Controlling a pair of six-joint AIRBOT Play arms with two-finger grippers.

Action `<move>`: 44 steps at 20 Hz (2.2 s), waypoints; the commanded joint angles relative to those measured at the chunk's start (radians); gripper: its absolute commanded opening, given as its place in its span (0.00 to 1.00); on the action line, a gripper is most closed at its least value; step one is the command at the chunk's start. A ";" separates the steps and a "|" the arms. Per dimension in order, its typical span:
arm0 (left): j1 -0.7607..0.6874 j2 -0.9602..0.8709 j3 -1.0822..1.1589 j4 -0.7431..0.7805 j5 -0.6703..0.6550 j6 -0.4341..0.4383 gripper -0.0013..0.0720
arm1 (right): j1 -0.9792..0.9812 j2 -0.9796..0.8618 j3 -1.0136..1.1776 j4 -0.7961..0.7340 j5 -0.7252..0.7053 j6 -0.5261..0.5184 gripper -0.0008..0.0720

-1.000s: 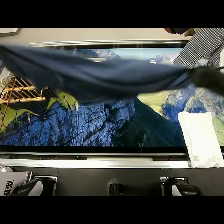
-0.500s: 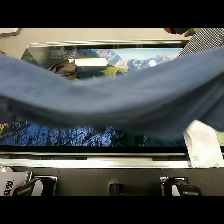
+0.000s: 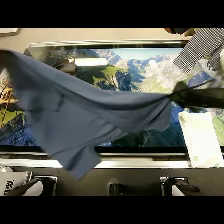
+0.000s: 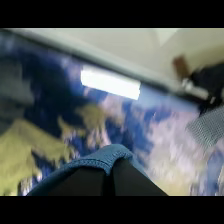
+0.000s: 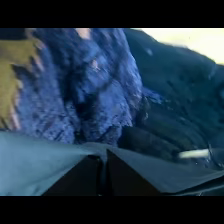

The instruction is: Fold the clothes and pants, and hang the long-sleeved shirts on hangers.

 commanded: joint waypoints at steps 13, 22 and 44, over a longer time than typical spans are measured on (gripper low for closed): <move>-0.228 -0.661 0.130 0.028 0.051 0.034 0.48 | -0.059 -0.517 -0.097 0.458 -0.435 -0.362 0.61; 0.022 -0.383 -0.013 0.169 -0.367 0.042 0.48 | -0.454 -0.327 -0.130 0.125 0.051 -0.525 0.60; 0.124 -0.140 -0.497 0.232 -0.281 0.097 0.49 | -0.467 -0.333 -0.542 0.399 -0.140 -0.729 0.06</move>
